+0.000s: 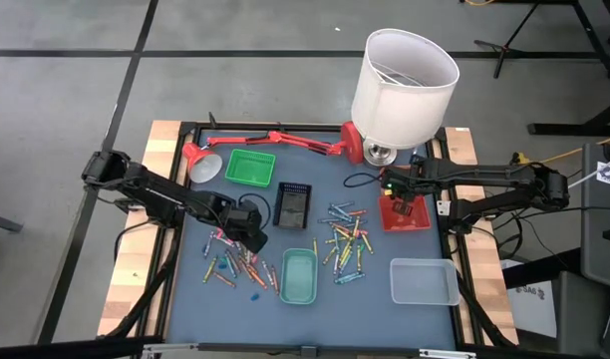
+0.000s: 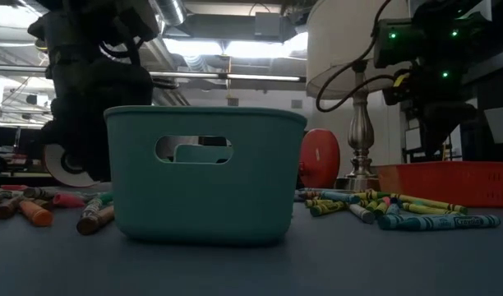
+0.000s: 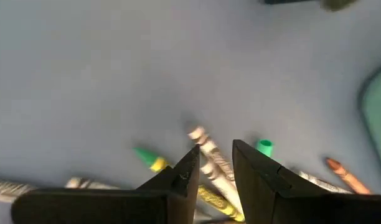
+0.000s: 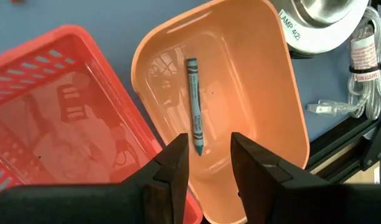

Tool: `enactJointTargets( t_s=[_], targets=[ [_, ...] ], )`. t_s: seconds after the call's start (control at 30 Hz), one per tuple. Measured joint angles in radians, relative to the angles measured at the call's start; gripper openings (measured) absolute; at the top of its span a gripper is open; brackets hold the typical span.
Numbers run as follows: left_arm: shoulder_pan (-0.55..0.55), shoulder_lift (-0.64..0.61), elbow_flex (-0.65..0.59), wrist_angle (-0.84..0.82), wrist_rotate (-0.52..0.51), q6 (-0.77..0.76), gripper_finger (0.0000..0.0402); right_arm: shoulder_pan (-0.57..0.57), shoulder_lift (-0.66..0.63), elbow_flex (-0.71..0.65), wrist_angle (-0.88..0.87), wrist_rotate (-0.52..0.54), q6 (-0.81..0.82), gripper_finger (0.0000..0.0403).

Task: Sort crayons
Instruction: Put the gray crayon into the green bin

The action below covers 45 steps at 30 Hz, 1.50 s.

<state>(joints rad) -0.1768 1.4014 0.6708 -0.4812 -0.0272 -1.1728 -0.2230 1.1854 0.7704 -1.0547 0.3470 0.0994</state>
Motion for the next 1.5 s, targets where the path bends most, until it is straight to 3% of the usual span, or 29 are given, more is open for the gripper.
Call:
enactJointTargets(
  t_s=[0.57,1.13,1.5],
  targets=[
    [-0.016,0.098,0.000,0.042,-0.015,-0.052,0.0080,0.000,0.000,0.000,0.014,0.000,0.000,0.0117],
    [-0.017,0.108,0.001,0.046,-0.060,-0.109,0.0079,0.000,0.000,0.000,0.015,0.000,0.000,0.0117],
    [-0.015,0.109,0.000,0.048,-0.073,-0.109,0.0007,0.000,0.000,0.000,0.015,0.000,0.000,0.0117]
  ],
)
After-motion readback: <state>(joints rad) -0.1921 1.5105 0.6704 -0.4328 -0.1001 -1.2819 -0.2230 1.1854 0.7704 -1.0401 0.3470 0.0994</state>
